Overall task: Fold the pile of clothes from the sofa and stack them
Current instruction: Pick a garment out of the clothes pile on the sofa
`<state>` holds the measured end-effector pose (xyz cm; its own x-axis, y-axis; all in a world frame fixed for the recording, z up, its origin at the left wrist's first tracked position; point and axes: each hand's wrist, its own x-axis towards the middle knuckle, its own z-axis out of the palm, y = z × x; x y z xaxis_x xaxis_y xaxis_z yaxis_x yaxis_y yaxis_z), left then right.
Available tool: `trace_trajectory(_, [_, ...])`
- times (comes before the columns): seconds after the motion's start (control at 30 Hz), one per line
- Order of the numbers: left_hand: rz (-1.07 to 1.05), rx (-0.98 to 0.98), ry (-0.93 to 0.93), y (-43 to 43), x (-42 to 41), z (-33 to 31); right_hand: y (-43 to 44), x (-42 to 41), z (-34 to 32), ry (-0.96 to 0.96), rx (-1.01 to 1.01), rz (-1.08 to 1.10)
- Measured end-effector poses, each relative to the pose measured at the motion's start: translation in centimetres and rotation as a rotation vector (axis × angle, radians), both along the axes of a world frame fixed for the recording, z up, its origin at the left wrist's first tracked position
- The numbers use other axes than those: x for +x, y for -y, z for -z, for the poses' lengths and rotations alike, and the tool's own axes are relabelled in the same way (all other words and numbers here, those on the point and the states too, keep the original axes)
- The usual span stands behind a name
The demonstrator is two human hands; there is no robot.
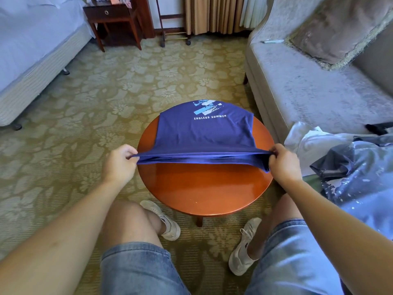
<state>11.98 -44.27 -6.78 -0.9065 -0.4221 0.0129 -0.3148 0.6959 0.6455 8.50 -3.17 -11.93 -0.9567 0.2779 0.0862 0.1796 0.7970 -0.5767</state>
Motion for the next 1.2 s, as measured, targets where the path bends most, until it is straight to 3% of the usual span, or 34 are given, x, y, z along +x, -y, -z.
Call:
trace_trajectory(0.1, [0.133, -0.244, 0.027, 0.7, 1.6, 0.9, -1.1, 0.8, 0.6, 0.001, 0.124, -0.05])
trace_trajectory(0.2, [0.173, -0.337, 0.119, 1.1, 2.7, 1.8, -2.9, 1.7, 1.5, 0.036, 0.127, 0.018])
trace_trajectory(0.3, [0.157, -0.376, 0.175, 0.7, 2.7, 1.9, -3.6, 2.1, 1.6, 0.108, -0.061, 0.14])
trace_trajectory(0.47, [0.219, -0.376, 0.26, -0.2, 2.1, 1.9, -3.1, 1.9, 1.4, 0.172, -0.595, 0.227])
trace_trajectory(0.57, [0.263, -0.393, 0.269, -0.6, 2.2, 2.0, -2.6, 2.3, 0.9, 0.158, -0.664, 0.174])
trace_trajectory(0.7, [0.265, -0.303, 0.332, 0.4, 2.5, 2.9, -2.9, 2.4, 0.8, 0.162, -0.58, 0.102])
trace_trajectory(0.9, [0.193, 0.105, 0.287, 0.2, 2.2, 1.8, -3.3, 2.3, -1.3, 0.075, -0.502, 0.075])
trace_trajectory(1.1, [0.072, 0.238, 0.052, -0.6, 1.9, -2.0, -2.5, 2.2, -6.6, -0.054, -0.553, -0.006])
trace_trajectory(1.2, [0.137, 0.209, 0.064, -0.9, 2.9, -3.3, -2.4, 2.5, -8.8, -0.044, -0.515, -0.057])
